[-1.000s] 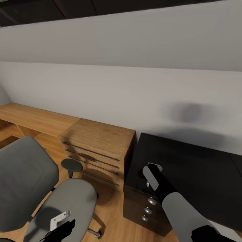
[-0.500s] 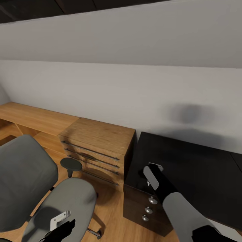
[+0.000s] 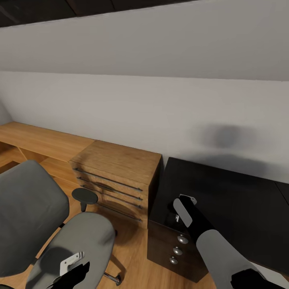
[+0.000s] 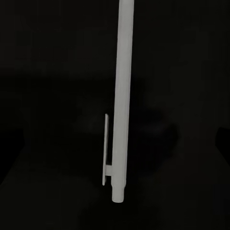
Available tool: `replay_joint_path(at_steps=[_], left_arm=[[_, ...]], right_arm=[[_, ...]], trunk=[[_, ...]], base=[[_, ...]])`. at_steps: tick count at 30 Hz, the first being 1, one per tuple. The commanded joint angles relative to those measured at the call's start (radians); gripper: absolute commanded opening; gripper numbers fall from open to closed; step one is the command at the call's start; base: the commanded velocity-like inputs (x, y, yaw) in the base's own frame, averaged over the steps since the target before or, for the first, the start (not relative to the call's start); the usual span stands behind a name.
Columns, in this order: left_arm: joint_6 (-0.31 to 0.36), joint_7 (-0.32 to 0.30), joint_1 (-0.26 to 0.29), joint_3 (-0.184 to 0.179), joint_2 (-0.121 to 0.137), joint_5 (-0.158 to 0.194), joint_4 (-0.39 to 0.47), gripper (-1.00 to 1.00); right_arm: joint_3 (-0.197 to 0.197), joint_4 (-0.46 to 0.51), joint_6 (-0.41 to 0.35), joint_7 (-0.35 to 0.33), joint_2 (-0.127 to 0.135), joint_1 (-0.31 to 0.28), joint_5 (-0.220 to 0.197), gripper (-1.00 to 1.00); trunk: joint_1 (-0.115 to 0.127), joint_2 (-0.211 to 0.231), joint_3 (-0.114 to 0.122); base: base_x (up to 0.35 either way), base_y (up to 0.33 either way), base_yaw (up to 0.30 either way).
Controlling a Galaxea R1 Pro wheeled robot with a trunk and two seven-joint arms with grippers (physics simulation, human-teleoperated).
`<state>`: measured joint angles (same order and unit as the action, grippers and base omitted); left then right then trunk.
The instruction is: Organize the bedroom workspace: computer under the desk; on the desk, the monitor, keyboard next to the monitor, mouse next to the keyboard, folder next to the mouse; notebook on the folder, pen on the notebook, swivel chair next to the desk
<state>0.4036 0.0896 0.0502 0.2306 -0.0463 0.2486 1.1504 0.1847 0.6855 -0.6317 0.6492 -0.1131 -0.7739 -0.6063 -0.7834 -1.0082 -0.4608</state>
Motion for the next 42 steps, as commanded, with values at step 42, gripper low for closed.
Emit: replay_joint_path(at_steps=[42], left_arm=[[0.005, 0.005, 0.0, 0.0, -0.001, 0.011, 0.005, 1.0]], right_arm=[[0.004, -0.001, -0.002, 0.01, 0.0, -0.001, -0.012, 1.0]], trunk=[[-0.073, -0.134, -0.061]], base=[[0.0, 0.0, 0.0]])
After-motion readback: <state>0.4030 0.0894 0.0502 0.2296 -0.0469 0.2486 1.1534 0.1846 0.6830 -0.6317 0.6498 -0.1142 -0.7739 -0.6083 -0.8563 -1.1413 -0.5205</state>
